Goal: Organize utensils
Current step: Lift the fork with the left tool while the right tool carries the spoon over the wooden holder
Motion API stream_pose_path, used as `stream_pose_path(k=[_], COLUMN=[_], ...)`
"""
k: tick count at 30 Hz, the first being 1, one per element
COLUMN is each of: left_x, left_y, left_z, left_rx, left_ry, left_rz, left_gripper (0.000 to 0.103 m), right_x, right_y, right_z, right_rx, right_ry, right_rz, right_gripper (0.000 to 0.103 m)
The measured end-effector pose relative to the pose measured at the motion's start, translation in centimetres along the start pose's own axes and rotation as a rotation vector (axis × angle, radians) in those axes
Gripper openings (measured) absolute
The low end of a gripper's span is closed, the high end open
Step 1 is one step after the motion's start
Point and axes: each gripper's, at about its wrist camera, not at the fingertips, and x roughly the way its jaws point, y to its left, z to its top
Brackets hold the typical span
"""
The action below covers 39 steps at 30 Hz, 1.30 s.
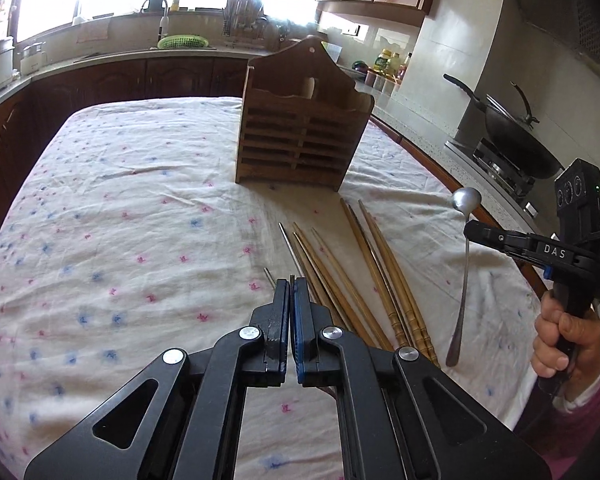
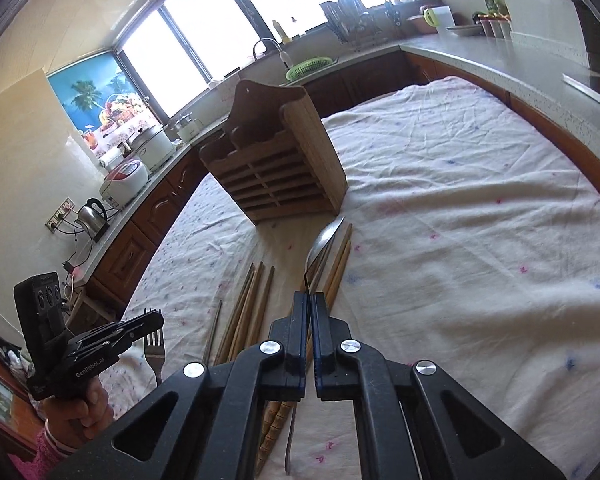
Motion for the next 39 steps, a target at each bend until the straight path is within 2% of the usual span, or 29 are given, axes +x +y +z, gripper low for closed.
stream_pose_path(k=[11,15,18,30,39], left_x=[-4.8,-5.6,-5.8,-4.6,-0.9], left_y=[1.3,1.8,2.0,0.9,0.5], left_z=[4.2,6.2,7.8,15.7,22.5], left_rx=[-0.031,-0.045,-0.047,0.03,0.08], left_ry=[-0.193,-0.259,-0.286,-0.429,-0.555], left_rz=[0.062,0.118,0.127,0.237,0.361], left_gripper=[0.002,0.002,0.002,0.002,0.002], right_x=[-2.0,-2.1,-2.1,-0.9,1.8], right_y=[2.7,3.2,3.5,5.0,5.5], right_z=[2.5,3.7,4.7,11.2,16.9], right_rx=[-0.087,-0.093,-0.094,-0.143,-0.166], right_ry=[-0.109,-0.146,-0.178,-0.335,-0.476], right_rz=[-0.012,-0.011,-0.012,-0.01,-0.008], right_gripper=[0.002,0.002,0.002,0.002,0.002])
